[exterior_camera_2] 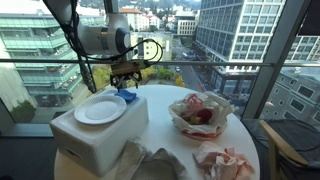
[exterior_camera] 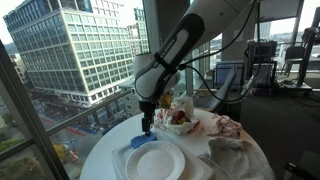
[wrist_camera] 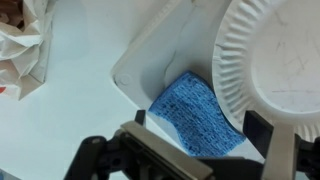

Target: Clean the plate with the blue sponge

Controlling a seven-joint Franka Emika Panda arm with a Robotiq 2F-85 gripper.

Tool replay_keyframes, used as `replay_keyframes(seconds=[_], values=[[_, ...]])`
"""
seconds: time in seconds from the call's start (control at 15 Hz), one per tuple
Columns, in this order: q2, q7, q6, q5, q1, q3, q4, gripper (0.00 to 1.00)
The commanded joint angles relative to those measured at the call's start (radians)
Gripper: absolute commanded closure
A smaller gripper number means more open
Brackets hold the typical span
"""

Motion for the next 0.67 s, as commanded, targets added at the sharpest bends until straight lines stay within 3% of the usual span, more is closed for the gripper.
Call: replay_keyframes(seconds=[0.0, 0.33, 0.6], values=[[0.022, -0.157, 0.017, -0.066, -0.036, 0.031, -0.005, 0.0], [0.055, -0.37, -0.028, -0.108, -0.049, 0.069, 0.016, 0.0], [0.042, -0.536, -0.08, -0.156, -0.039, 0.058, 0.025, 0.0]])
